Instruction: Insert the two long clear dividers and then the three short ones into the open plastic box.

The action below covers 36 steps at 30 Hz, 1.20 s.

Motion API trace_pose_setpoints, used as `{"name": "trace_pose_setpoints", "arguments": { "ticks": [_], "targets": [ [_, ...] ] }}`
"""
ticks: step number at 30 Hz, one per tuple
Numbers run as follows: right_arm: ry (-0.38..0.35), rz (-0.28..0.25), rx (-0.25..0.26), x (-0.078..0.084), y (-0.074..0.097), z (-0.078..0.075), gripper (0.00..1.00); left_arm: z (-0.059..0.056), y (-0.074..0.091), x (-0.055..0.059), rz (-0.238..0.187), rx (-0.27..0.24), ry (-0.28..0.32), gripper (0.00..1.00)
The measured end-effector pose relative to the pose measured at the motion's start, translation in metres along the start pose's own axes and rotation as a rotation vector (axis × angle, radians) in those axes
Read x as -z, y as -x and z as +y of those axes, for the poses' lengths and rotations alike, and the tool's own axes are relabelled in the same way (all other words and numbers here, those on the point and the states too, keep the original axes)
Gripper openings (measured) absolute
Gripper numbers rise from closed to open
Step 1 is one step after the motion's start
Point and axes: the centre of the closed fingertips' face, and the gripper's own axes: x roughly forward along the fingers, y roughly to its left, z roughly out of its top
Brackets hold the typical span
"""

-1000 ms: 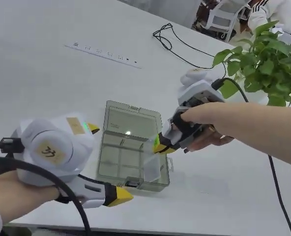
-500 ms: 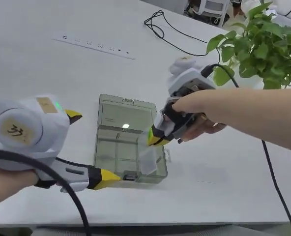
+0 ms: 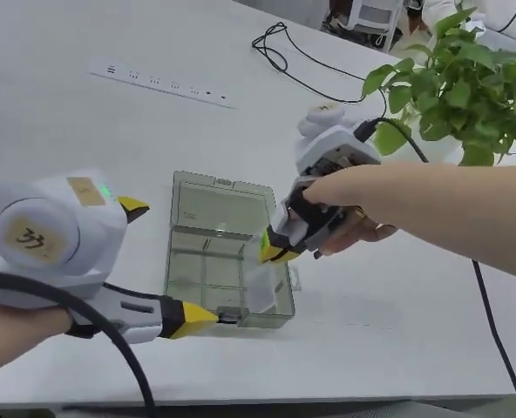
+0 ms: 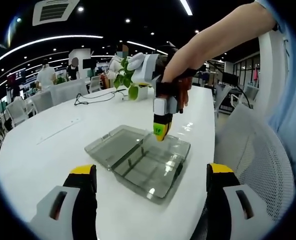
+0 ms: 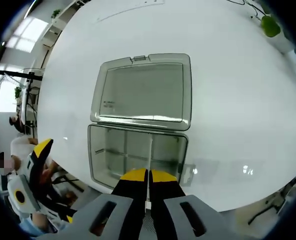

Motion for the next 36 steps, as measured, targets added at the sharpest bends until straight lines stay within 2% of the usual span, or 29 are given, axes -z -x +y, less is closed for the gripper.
{"name": "trace_pose_setpoints", "arguments": {
  "ticks": [2,7,17,18,26,32,36],
  "targets": [
    [0.001,0.002,0.004,0.005,0.001,0.004,0.02,0.0,0.001,0.0,-0.002,-0.003,0.001,0.93],
    [0.008,0.008,0.008,-0.002,-0.002,0.002,0.02,0.001,0.002,0.002,-0.003,-0.01,0.012,0.92],
    [0.081,0.021,0.05,-0.008,-0.013,0.005,0.02,0.0,0.002,0.005,0.01,-0.004,0.004,0.92],
    [0.102,0.023,0.056,-0.007,-0.016,0.005,0.03,0.001,0.003,0.005,0.012,-0.003,0.003,0.92],
    [0.133,0.029,0.074,0.006,-0.022,0.01,0.03,0.007,0.003,0.006,0.021,-0.011,0.002,0.92],
    [0.154,0.018,0.046,0.015,-0.019,0.016,0.04,0.005,-0.001,0.005,0.02,-0.007,0.009,0.92],
    [0.156,0.002,0.018,0.007,-0.021,0.012,0.05,0.003,-0.002,0.005,0.025,-0.001,0.003,0.92]
  ]
}}
